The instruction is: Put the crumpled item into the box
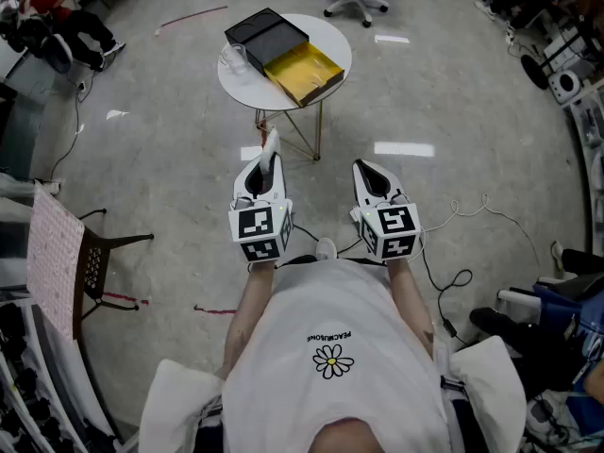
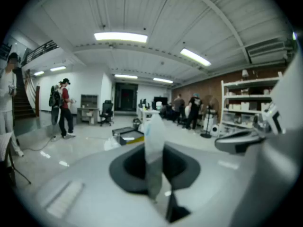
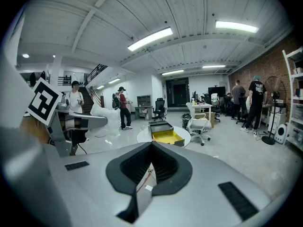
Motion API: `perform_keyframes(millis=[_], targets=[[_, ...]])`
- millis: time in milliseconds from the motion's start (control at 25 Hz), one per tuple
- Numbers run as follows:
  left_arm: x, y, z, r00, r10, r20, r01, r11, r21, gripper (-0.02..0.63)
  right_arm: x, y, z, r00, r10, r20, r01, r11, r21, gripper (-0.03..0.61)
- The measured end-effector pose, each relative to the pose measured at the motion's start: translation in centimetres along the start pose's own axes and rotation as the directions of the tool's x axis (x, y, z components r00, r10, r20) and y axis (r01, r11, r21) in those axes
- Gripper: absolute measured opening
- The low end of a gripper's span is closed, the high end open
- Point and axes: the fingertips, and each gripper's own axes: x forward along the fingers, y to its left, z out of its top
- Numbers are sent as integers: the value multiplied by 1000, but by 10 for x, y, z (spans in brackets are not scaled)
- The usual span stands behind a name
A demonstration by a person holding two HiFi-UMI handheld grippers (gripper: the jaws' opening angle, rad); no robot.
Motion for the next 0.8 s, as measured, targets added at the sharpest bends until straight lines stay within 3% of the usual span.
perform_keyframes(millis=[400, 800], targets=[[5, 2, -1, 1000, 14, 2, -14, 1000, -10, 40, 1, -11, 0, 1000, -12, -9, 12, 1000, -12, 0], [9, -2, -13, 1000, 11, -19, -11, 1000, -8, 41, 5, -23, -12, 999, -38, -12, 39, 998, 54, 0]])
